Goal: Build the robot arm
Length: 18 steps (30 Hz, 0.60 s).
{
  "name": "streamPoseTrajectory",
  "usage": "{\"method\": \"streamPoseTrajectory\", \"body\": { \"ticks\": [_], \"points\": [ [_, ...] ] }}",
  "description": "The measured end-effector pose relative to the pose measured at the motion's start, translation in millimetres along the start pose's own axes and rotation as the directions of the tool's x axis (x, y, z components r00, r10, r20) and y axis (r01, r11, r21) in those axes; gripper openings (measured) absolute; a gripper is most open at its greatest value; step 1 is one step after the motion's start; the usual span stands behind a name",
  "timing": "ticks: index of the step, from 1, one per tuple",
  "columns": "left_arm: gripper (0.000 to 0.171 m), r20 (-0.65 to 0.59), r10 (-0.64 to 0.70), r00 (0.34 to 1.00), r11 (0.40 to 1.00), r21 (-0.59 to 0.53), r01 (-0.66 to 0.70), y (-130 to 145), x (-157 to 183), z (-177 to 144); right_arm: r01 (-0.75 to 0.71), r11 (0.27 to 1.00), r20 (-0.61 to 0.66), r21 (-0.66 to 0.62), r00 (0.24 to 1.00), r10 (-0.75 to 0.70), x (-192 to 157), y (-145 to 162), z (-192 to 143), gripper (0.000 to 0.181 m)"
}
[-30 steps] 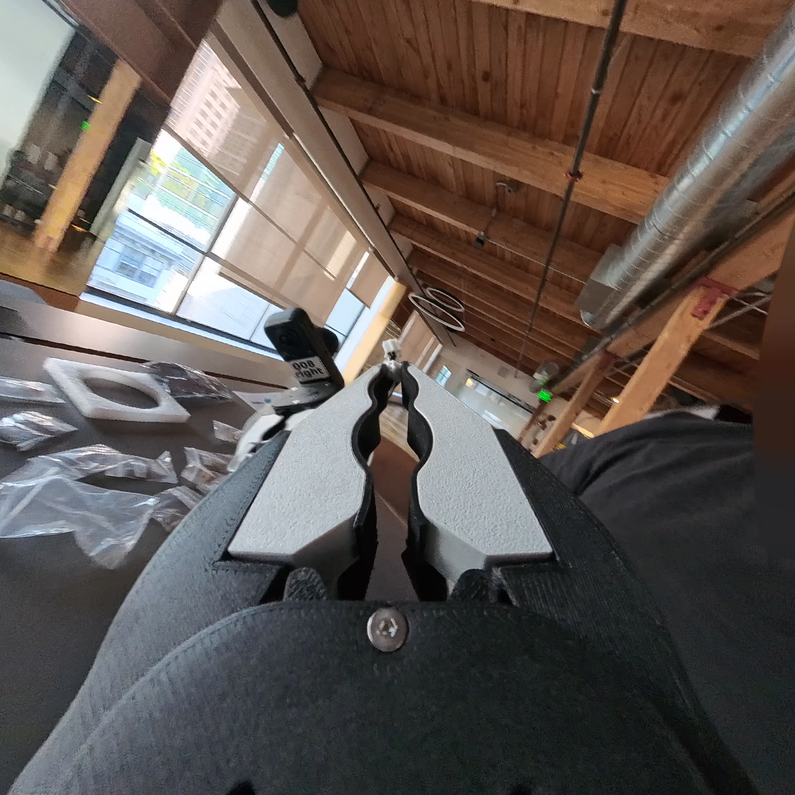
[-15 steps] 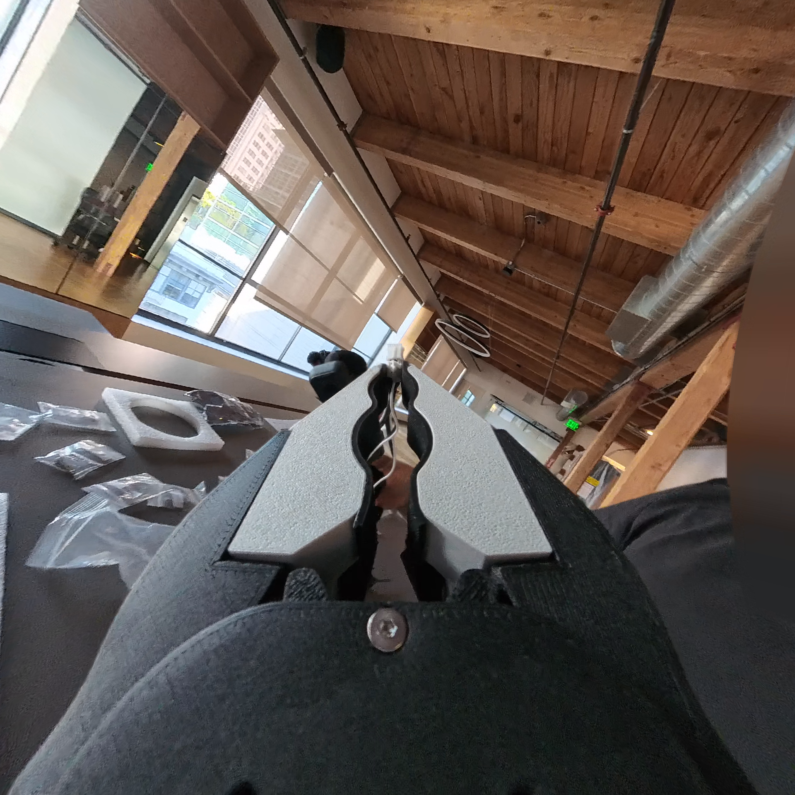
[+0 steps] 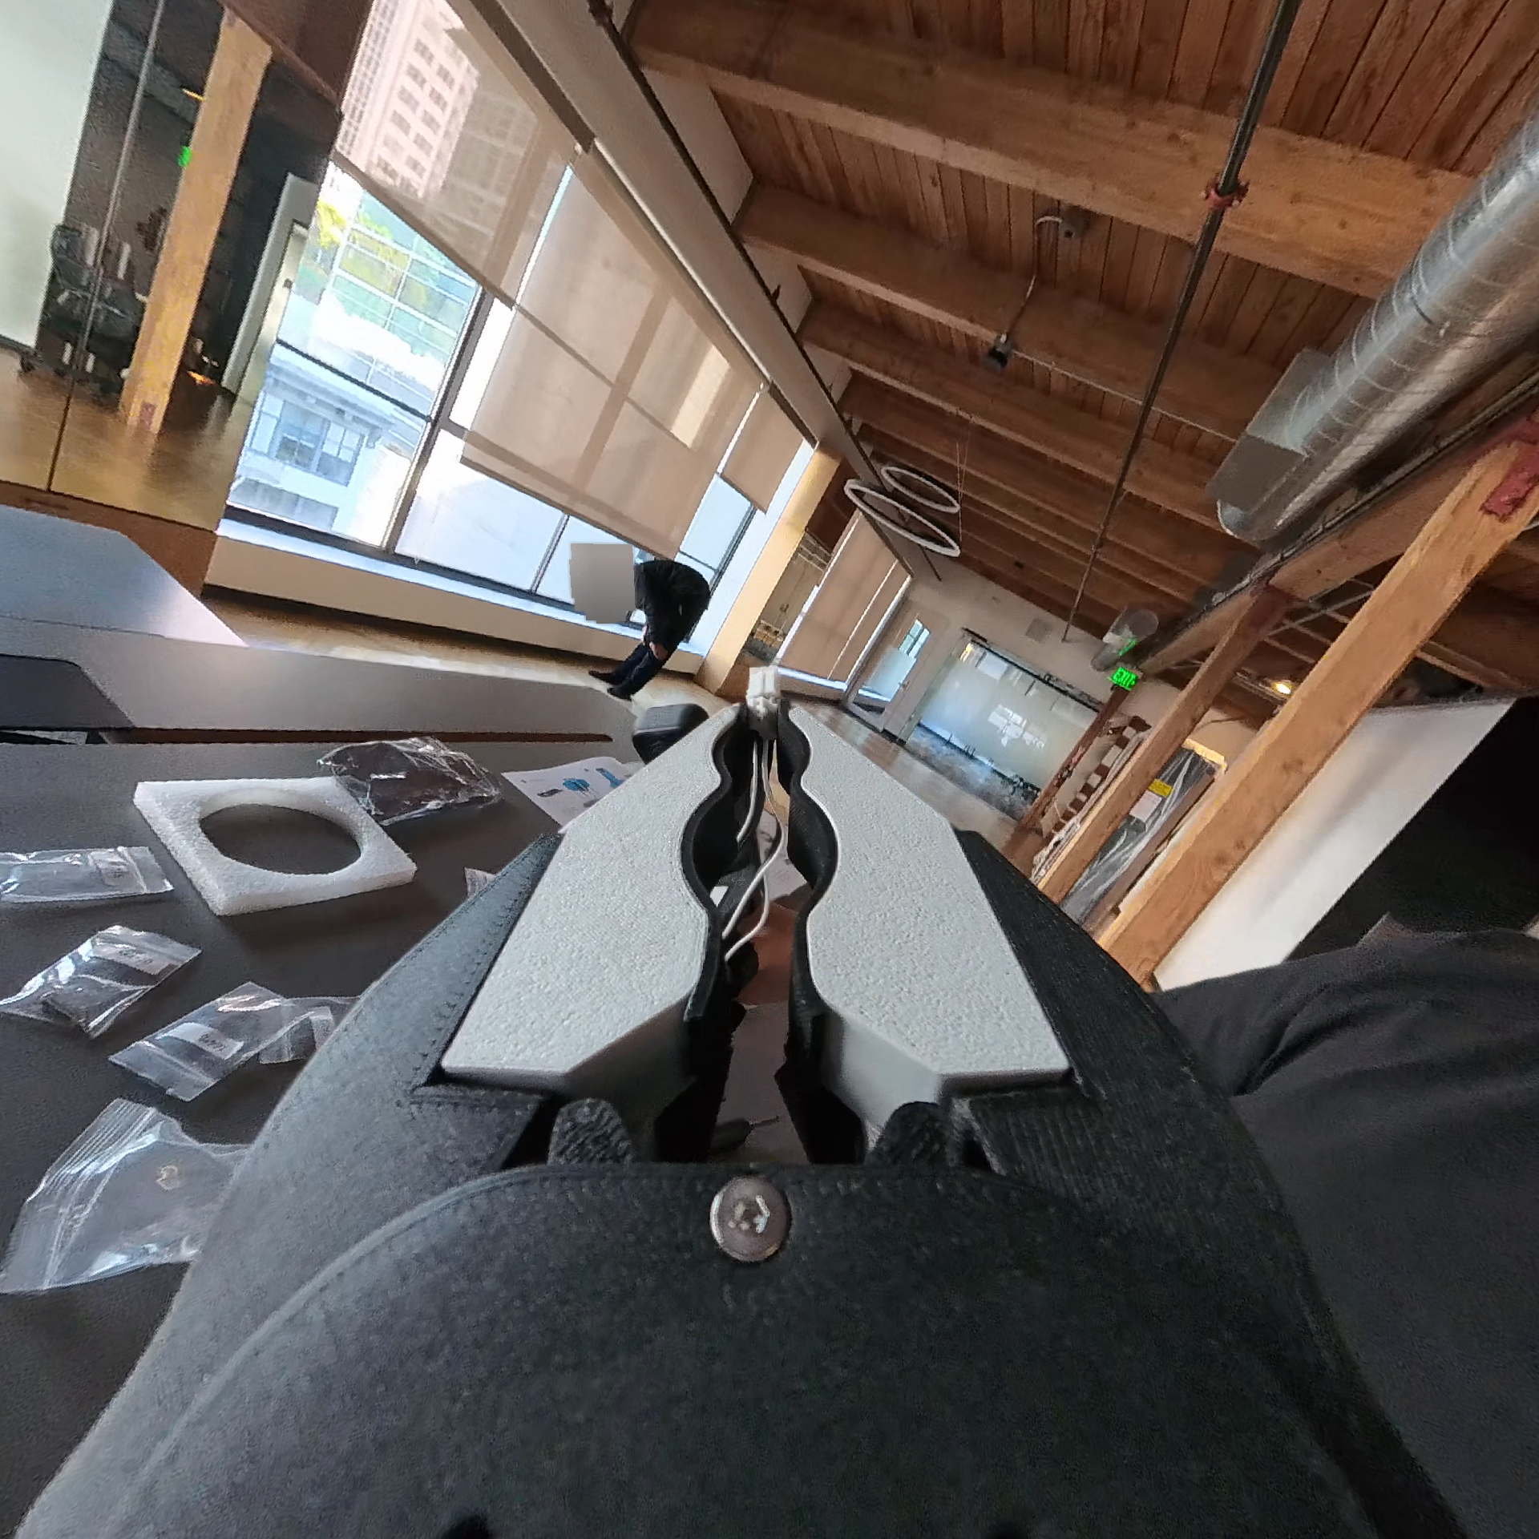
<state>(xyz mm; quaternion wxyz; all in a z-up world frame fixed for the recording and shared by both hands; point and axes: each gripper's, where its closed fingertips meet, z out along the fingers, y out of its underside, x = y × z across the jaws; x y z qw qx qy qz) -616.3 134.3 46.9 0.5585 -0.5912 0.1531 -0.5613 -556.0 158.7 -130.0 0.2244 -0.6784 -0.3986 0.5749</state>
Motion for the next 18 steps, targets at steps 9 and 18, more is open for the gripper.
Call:
{"method": "streamPoseTrajectory", "body": {
  "ticks": [9,18],
  "points": [
    [0.002,0.008,-0.048,0.999,0.999,-0.022,0.048,8,0,9,-0.017,0.995,0.029,0.103,0.999,0.015,-1,5,-45,0.043],
    [0.002,0.01,-0.113,0.994,0.99,-0.089,0.114,27,-11,-9,0.204,0.973,-0.31,-0.105,0.923,-0.227,3,53,-31,0.042]
  ]
}}
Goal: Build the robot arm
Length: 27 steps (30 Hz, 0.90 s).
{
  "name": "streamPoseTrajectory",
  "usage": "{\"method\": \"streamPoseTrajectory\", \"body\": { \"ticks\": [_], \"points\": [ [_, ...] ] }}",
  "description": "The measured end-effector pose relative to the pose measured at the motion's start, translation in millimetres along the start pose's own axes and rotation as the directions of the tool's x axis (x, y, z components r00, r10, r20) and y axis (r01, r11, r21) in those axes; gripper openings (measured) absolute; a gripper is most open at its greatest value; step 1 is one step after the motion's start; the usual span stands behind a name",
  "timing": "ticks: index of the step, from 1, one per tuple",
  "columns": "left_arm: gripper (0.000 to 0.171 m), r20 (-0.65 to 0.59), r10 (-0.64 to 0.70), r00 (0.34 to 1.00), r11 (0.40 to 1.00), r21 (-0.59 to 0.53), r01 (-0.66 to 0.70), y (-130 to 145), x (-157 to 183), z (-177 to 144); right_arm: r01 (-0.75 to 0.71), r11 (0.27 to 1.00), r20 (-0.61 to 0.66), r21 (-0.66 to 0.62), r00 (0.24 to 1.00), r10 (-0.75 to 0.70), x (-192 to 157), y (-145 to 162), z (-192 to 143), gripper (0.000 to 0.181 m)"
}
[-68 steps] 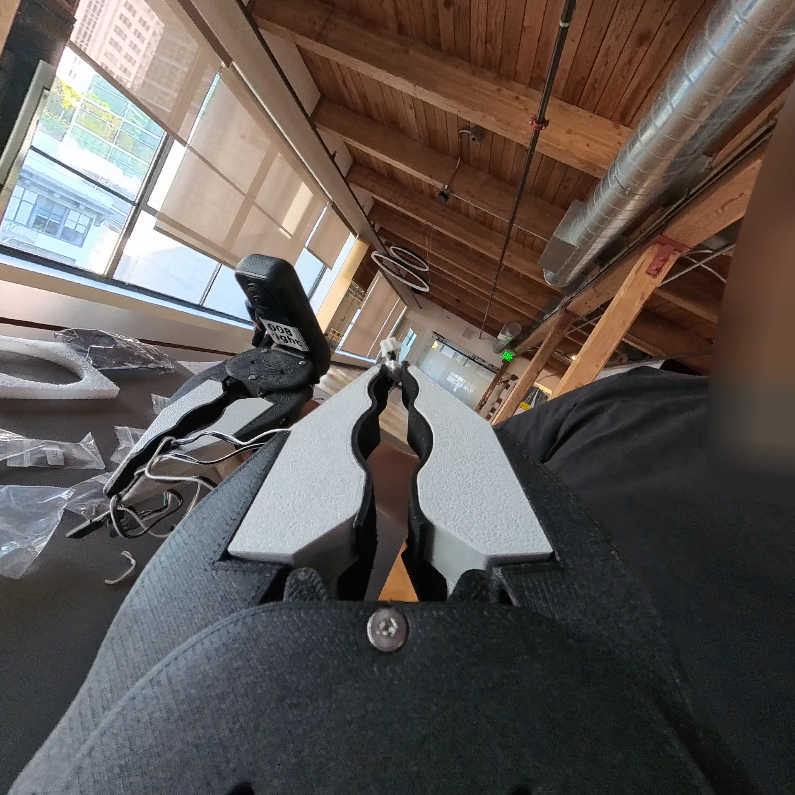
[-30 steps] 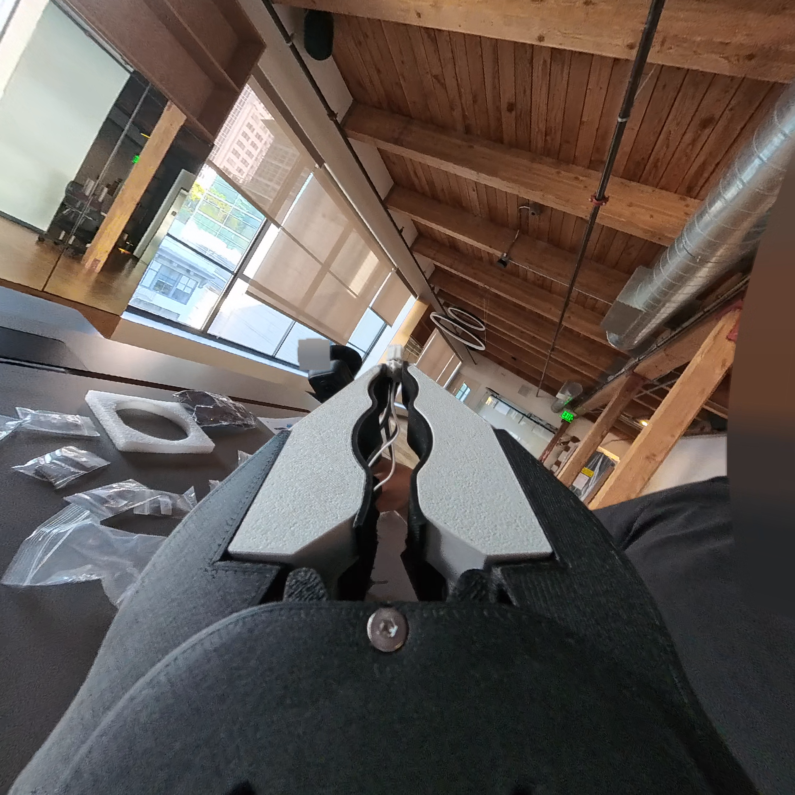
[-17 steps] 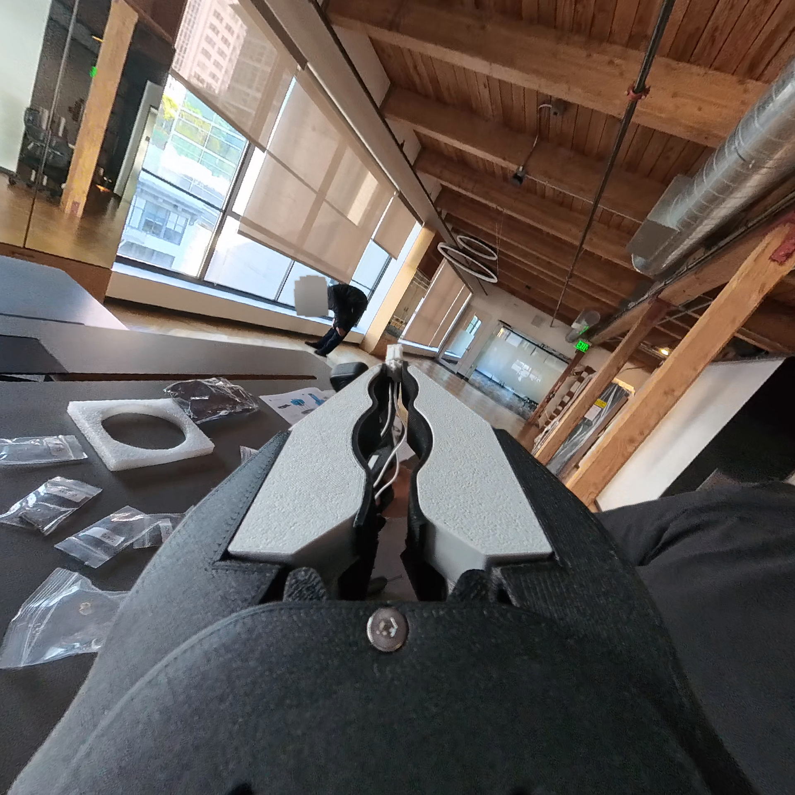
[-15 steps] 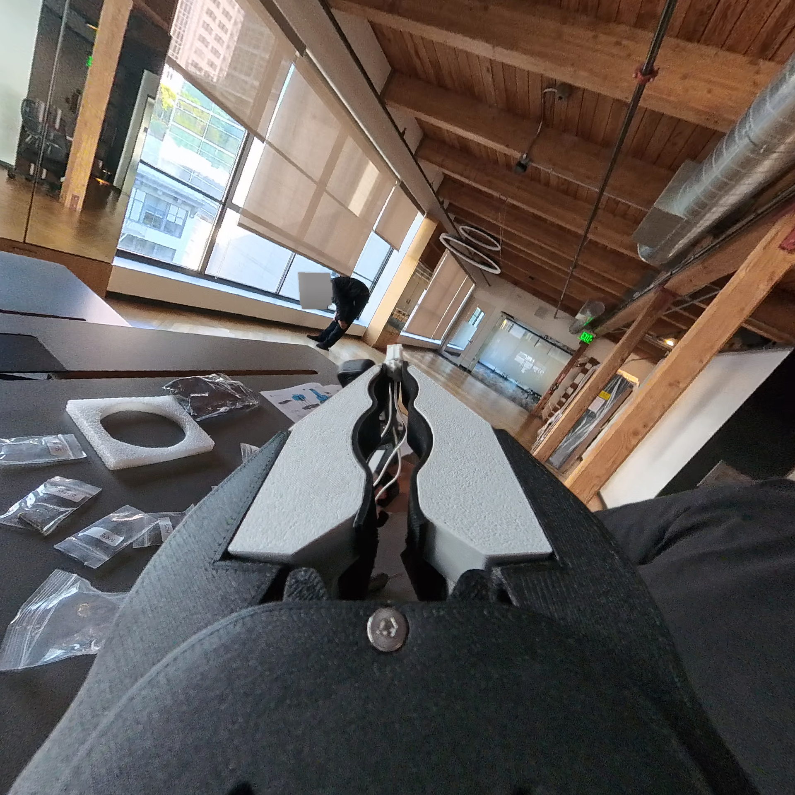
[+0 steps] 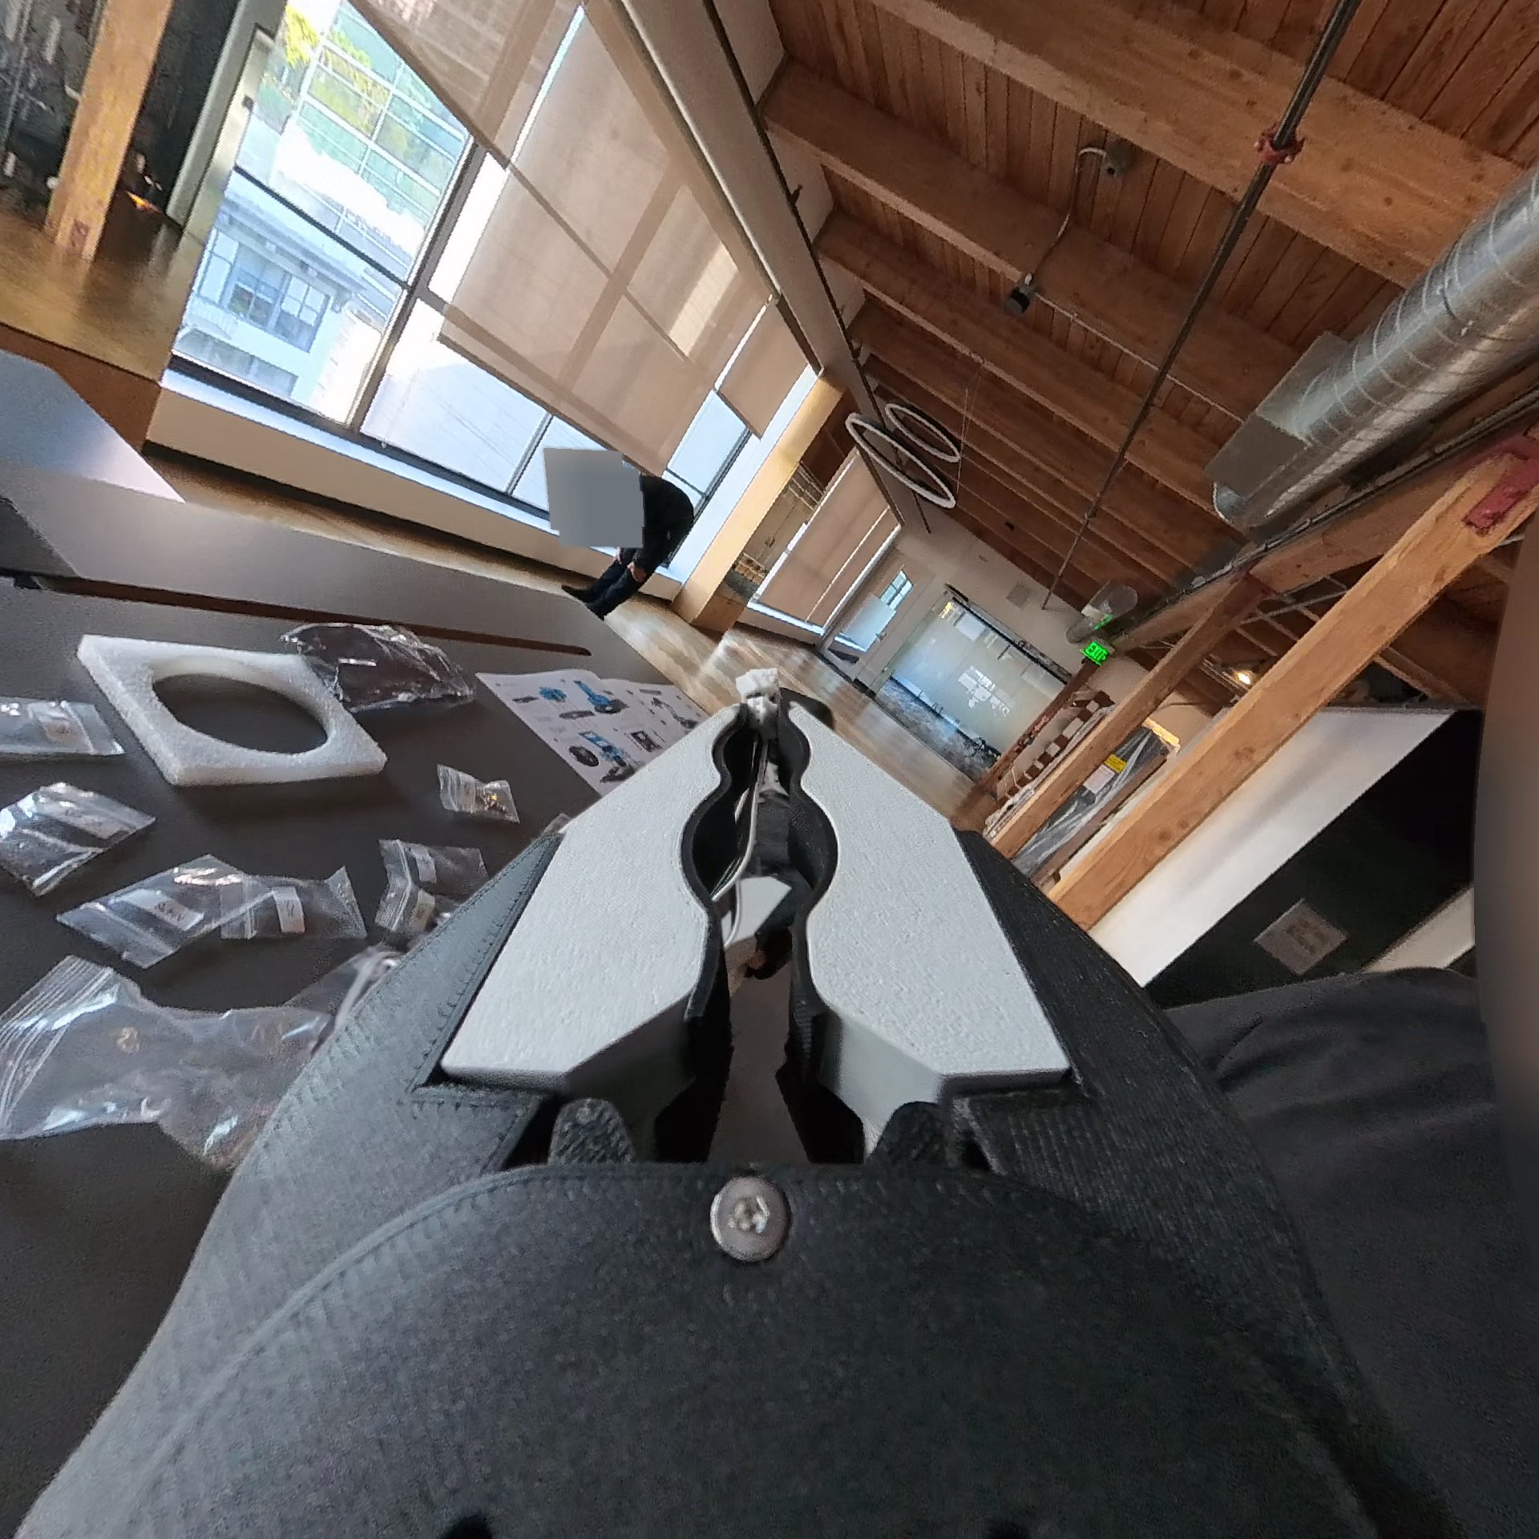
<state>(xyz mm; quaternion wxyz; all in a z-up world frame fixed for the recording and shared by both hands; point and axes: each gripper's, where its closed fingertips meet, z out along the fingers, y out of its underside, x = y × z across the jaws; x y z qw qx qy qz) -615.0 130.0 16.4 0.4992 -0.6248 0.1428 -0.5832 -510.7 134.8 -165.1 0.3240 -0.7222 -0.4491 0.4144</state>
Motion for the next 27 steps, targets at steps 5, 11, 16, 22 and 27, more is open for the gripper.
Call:
{"method": "streamPoseTrajectory", "body": {
  "ticks": [5,11,16,22,27],
  "points": [
    [0.002,-0.051,-0.045,0.998,0.998,-0.051,0.042,14,-2,-7,0.09,0.99,-0.114,0.105,0.99,-0.078,-40,-32,19,0.043],
    [0.002,-0.118,-0.084,0.989,0.991,-0.117,0.07,32,6,-5,0.292,0.933,-0.25,0.21,0.939,-0.237,-74,-101,37,0.06],
    [0.002,-0.165,-0.123,0.979,0.989,-0.1,0.107,30,13,-8,0.348,0.937,-0.19,0.032,0.923,-0.336,-63,-87,96,0.056],
    [0.002,-0.15,-0.081,0.985,0.996,0.026,0.086,-3,20,-31,0.26,0.966,-0.185,0.01,0.95,-0.253,-50,-81,102,0.025],
    [0.002,-0.097,-0.076,0.992,0.994,0.073,0.083,-2,20,-40,0.154,0.978,-0.041,0.137,0.988,-0.15,-66,-91,85,0.019]
  ]
}}
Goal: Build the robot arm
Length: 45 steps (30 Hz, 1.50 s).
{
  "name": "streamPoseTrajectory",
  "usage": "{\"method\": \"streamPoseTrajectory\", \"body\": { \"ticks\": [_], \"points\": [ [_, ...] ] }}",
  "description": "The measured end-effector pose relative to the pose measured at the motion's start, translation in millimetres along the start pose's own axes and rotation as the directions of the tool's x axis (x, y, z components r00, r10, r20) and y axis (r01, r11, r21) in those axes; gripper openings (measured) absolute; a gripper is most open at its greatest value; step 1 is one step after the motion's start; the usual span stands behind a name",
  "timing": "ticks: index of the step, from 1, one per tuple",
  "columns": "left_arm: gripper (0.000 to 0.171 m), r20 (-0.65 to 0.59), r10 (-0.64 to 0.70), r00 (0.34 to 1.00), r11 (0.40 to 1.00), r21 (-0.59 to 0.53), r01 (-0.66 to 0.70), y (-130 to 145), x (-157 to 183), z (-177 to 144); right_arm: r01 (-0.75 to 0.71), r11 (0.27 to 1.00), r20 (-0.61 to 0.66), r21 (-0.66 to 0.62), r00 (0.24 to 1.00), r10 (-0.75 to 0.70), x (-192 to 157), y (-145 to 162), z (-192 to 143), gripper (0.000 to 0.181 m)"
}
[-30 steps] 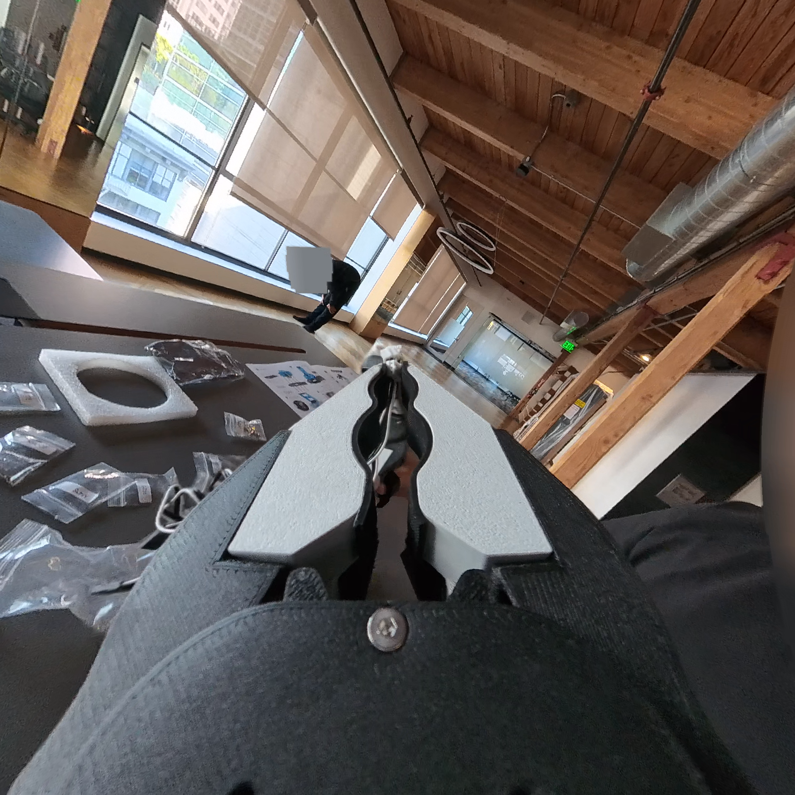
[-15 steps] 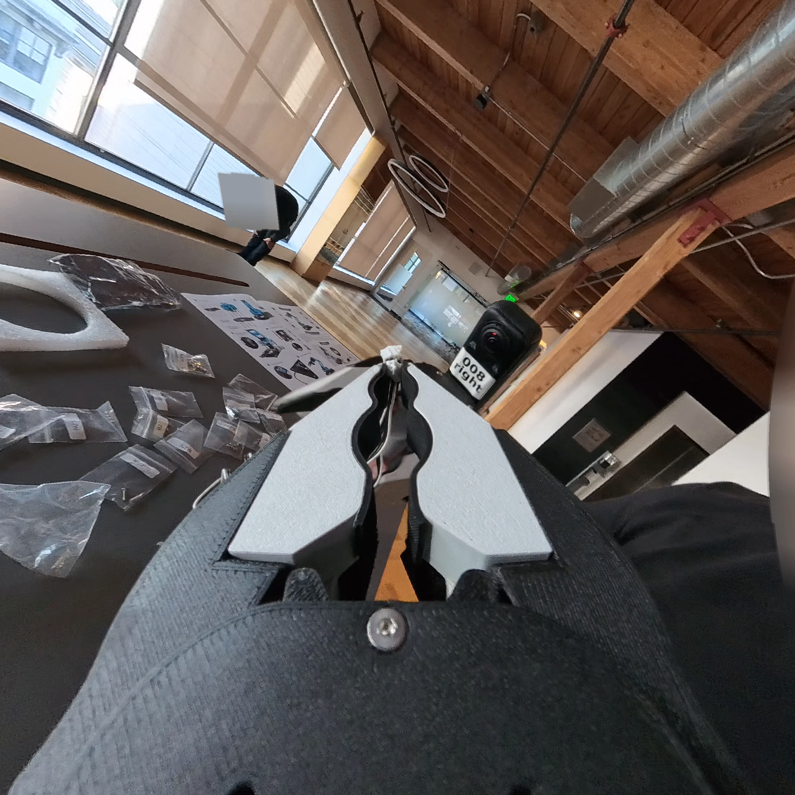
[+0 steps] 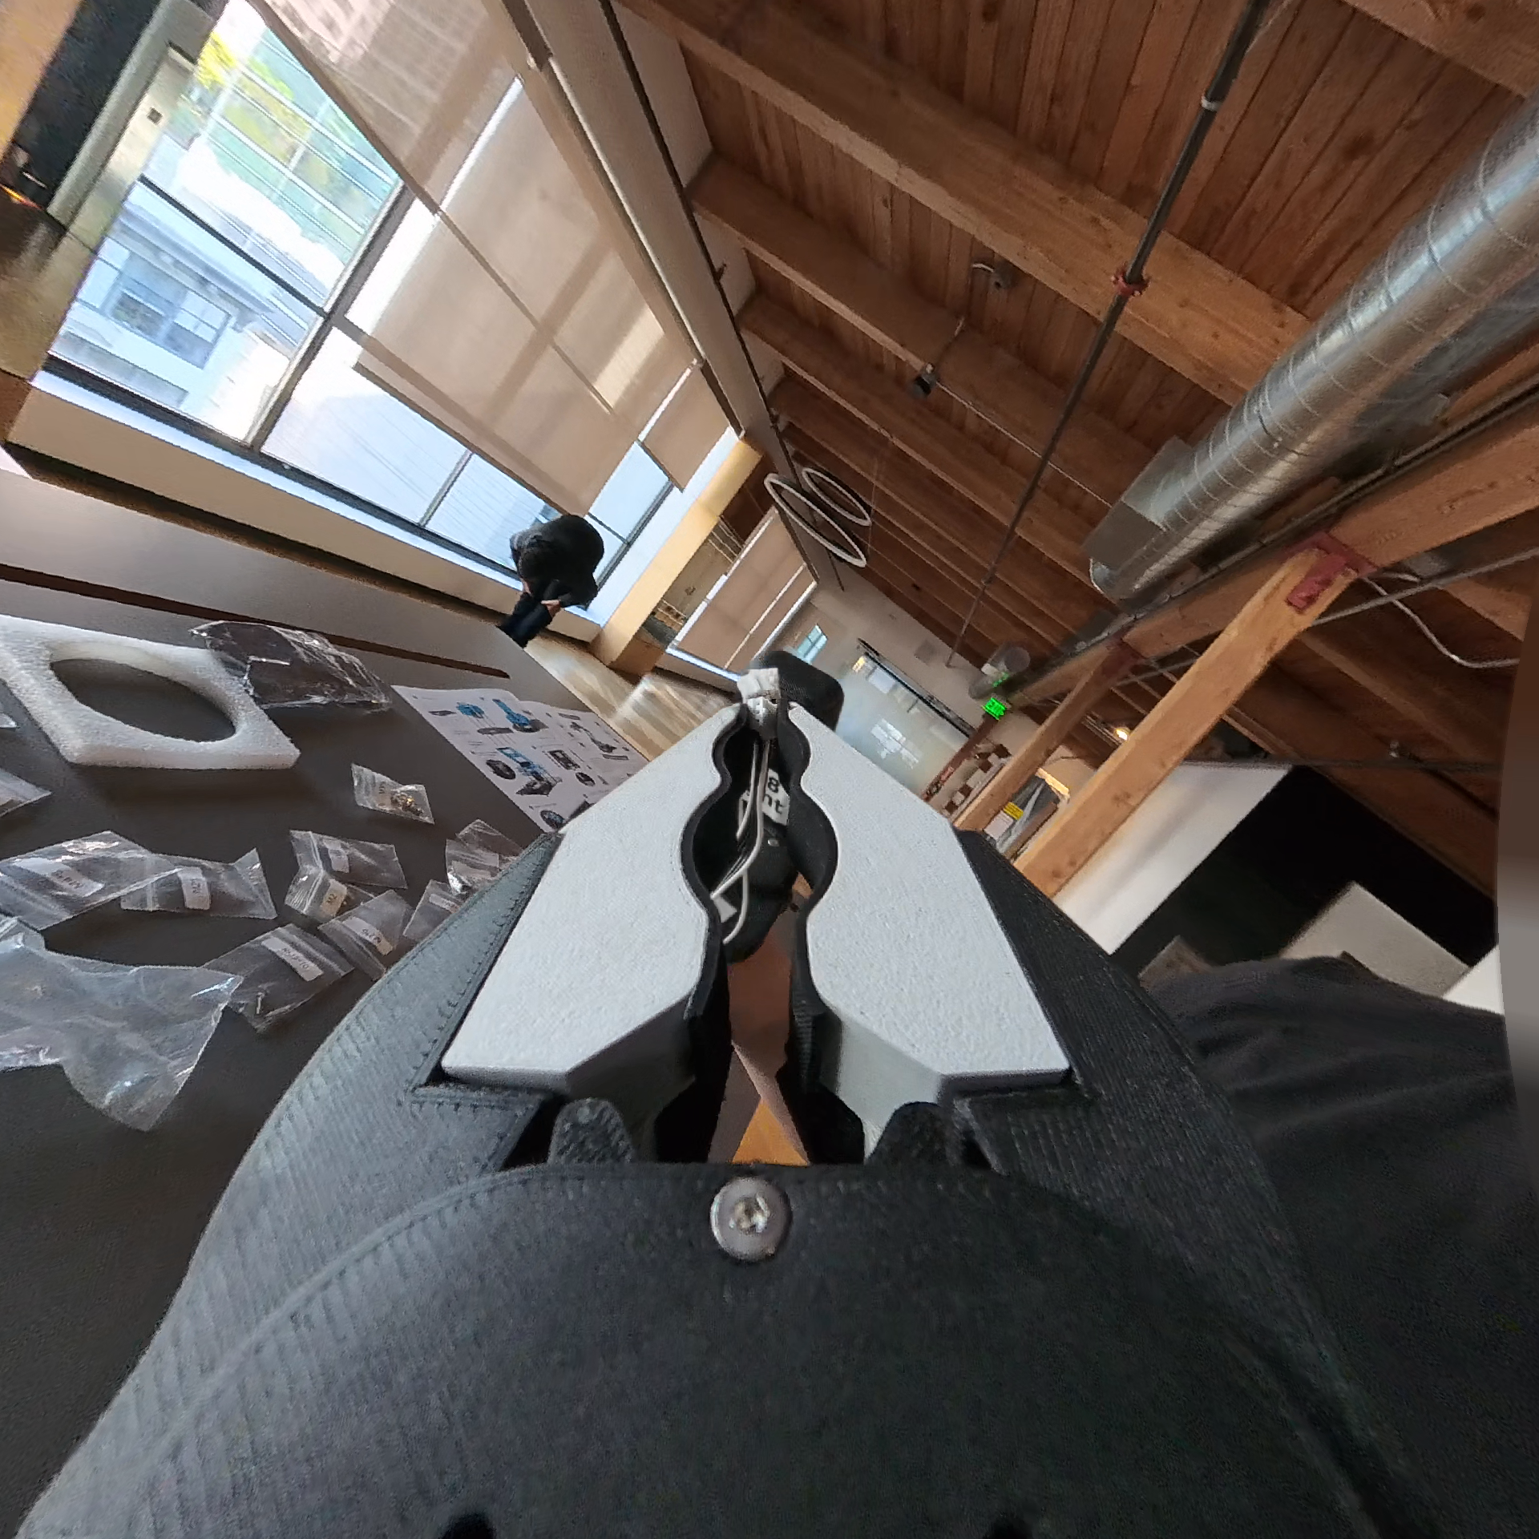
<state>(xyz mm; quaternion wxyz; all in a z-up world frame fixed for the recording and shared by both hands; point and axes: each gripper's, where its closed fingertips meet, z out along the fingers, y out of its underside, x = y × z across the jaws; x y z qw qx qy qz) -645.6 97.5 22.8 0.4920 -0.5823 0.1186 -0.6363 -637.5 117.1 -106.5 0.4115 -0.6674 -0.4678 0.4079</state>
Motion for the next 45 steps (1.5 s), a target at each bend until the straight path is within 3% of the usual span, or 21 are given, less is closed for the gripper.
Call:
{"method": "streamPoseTrajectory", "body": {
  "ticks": [4,9,12,16,20,24,27,34,45],
  "points": [
    [0.002,0.027,-0.002,1.0,1.0,0.028,0.002,13,-1,14,-0.193,0.98,0.172,0.048,0.968,0.182,-4,-3,-13,0.022],
    [0.002,0.05,-0.045,0.998,0.996,0.078,0.041,30,-7,44,-0.313,0.95,0.256,-0.01,0.917,0.305,2,6,-27,0.017],
    [0.002,0.066,-0.034,0.997,0.995,0.093,0.028,38,-5,61,-0.211,0.974,0.195,-0.077,0.955,0.222,7,19,-34,0.024],
    [0.002,0.082,-0.027,0.996,0.997,0.079,0.021,51,-1,82,-0.111,0.988,0.208,-0.106,0.969,0.131,-2,24,-45,0.032],
    [0.002,0.094,-0.054,0.994,0.997,0.06,0.048,63,-2,98,-0.001,0.995,0.225,-0.099,0.974,0.024,-8,25,-55,0.07],
    [0.002,0.119,-0.048,0.992,0.999,0.019,0.046,76,-6,109,0.147,0.983,0.168,-0.108,0.977,-0.127,-2,26,-66,0.081],
    [0.002,0.099,-0.058,0.993,0.998,0.022,0.056,78,-6,116,0.17,0.983,0.14,-0.069,0.977,-0.159,-2,18,-72,0.073],
    [0.002,0.069,-0.062,0.996,0.998,0.015,0.061,79,-7,126,0.203,0.977,0.117,-0.063,0.974,-0.195,11,19,-66,0.015],
    [0.002,0.055,-0.06,0.997,0.995,0.081,0.055,66,0,113,0.153,0.984,0.091,-0.091,0.985,-0.145,22,31,-66,0.0]
  ]
}}
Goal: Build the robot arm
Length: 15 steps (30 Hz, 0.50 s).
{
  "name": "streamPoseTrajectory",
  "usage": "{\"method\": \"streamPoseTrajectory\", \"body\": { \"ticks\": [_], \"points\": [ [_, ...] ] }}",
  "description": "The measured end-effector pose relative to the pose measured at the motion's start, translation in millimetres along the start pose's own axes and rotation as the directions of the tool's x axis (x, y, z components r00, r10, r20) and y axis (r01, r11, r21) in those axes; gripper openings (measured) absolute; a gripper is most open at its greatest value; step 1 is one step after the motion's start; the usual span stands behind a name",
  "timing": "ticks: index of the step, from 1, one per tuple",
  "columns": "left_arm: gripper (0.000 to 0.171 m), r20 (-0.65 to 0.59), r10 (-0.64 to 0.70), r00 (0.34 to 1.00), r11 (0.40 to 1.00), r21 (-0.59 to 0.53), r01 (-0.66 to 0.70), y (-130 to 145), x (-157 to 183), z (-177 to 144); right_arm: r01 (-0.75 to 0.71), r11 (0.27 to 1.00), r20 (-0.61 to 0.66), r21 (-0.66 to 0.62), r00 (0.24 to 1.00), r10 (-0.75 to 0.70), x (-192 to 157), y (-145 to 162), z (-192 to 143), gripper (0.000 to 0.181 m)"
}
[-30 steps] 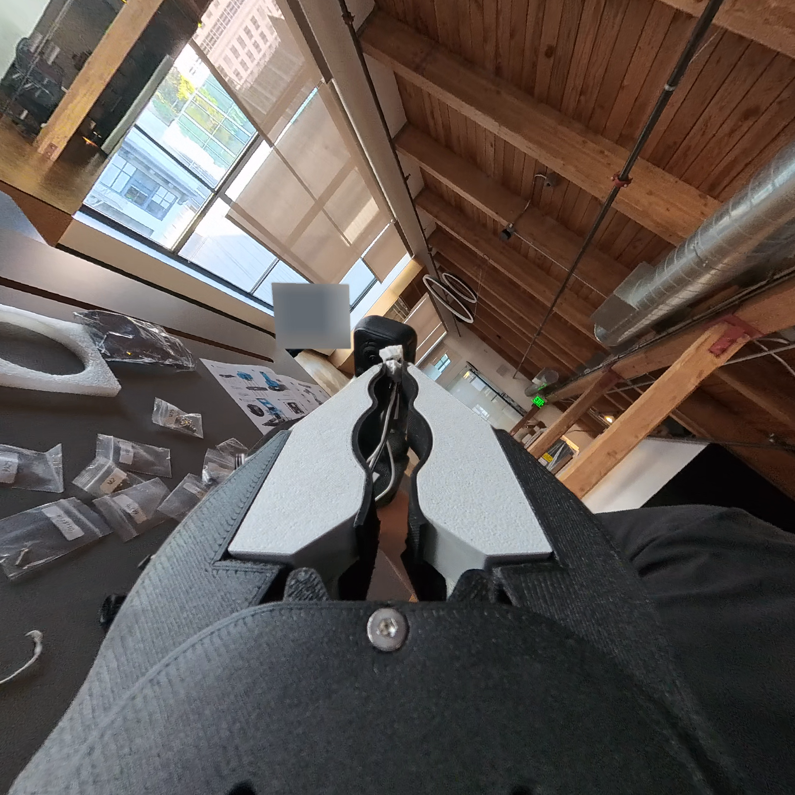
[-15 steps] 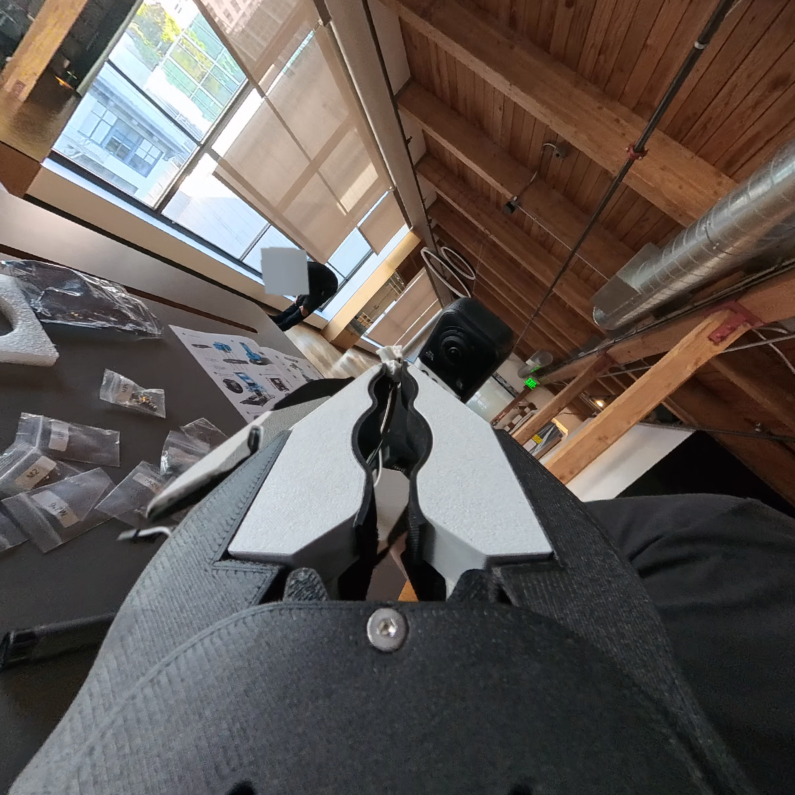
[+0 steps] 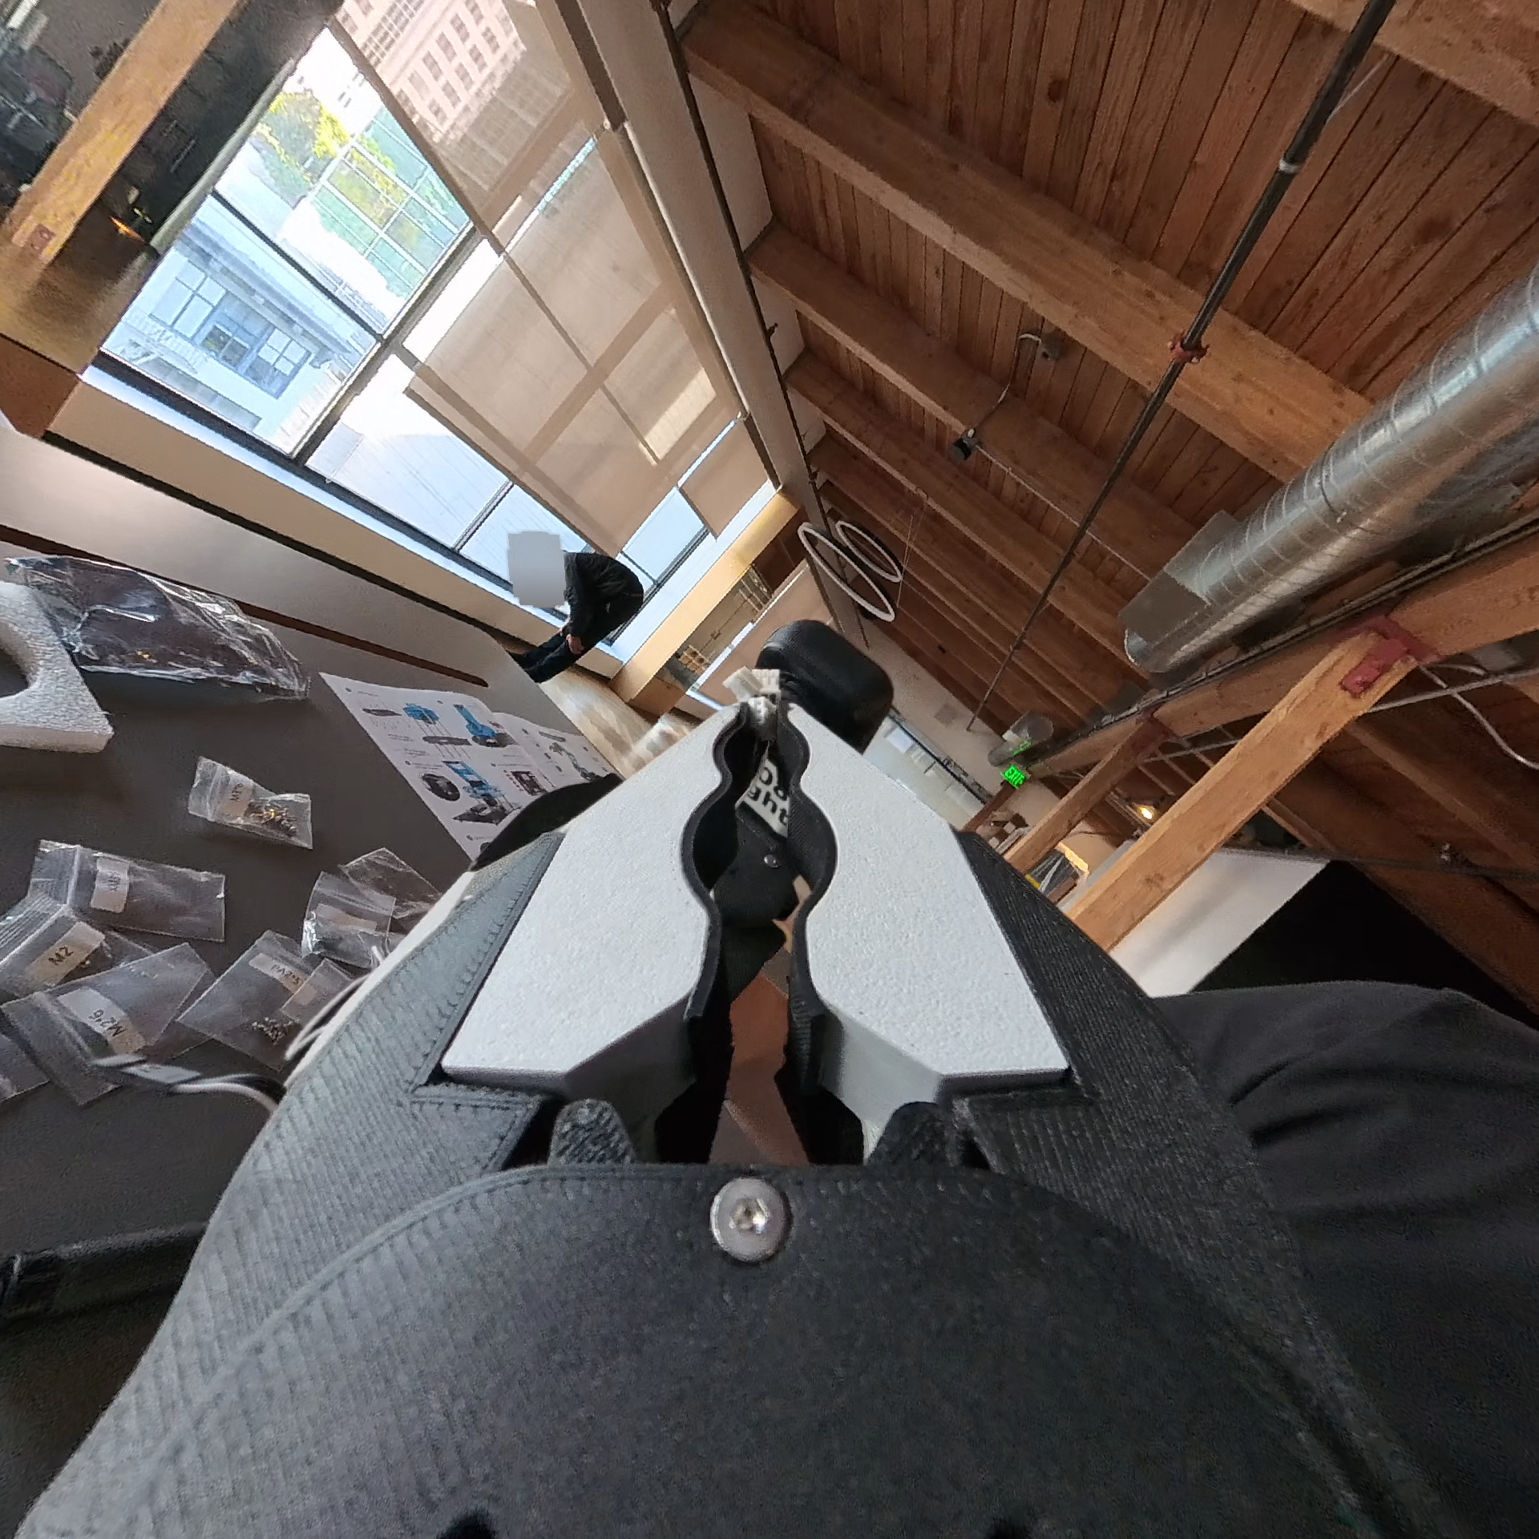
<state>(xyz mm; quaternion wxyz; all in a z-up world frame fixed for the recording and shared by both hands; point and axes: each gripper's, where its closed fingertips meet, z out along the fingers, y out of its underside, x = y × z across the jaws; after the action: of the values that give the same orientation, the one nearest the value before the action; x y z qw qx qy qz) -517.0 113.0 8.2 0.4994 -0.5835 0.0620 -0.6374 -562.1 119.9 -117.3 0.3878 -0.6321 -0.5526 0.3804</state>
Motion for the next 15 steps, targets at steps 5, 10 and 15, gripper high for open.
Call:
{"method": "streamPoseTrajectory", "body": {
  "ticks": [5,10,15],
  "points": [
    [0.002,0.011,-0.022,1.0,0.999,0.041,0.022,-9,-5,-12,-0.004,0.999,-0.028,-0.034,1.0,0.003,0,13,-3,0.001],
    [0.002,0.026,-0.016,1.0,0.998,0.057,0.015,-17,-5,-13,-0.019,1.0,-0.037,0.007,0.999,0.019,-3,9,-10,0.012],
    [0.002,0.037,-0.016,0.999,0.999,0.033,0.014,-15,-4,-7,-0.033,0.996,-0.042,0.083,0.998,0.037,-3,2,-16,0.02]
  ]
}}
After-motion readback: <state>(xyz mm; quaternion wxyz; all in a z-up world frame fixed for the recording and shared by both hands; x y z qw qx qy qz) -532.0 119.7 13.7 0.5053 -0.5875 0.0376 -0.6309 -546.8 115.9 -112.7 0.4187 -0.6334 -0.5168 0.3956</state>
